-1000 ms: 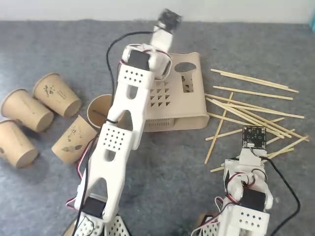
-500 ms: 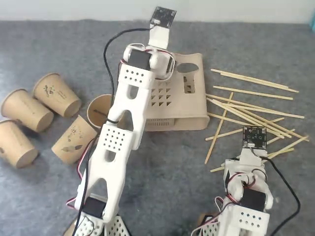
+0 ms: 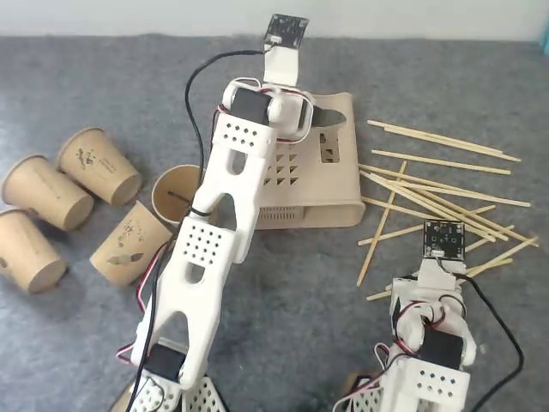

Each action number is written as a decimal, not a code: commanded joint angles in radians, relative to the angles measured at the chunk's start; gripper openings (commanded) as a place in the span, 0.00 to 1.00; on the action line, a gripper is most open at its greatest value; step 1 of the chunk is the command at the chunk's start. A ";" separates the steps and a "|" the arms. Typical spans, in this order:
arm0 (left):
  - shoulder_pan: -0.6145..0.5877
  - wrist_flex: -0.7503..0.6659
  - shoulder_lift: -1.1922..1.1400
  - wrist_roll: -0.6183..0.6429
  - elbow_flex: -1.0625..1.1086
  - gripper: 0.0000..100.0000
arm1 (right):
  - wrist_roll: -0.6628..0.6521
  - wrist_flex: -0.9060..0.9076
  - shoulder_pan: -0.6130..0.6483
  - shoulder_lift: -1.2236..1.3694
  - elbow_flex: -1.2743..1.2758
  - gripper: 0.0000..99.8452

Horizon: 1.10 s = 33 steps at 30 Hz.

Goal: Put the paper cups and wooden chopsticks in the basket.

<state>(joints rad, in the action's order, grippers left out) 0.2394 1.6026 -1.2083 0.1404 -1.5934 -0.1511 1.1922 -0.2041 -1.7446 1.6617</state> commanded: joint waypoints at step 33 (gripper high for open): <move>0.078 -0.183 -0.043 -0.720 -0.079 0.08 | -0.014 -0.015 -0.008 0.004 -0.017 0.01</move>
<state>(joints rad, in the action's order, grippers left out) 0.3176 1.4722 -1.2697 -0.5056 -1.6256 -0.1511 1.1922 -0.2041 -1.7446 1.6617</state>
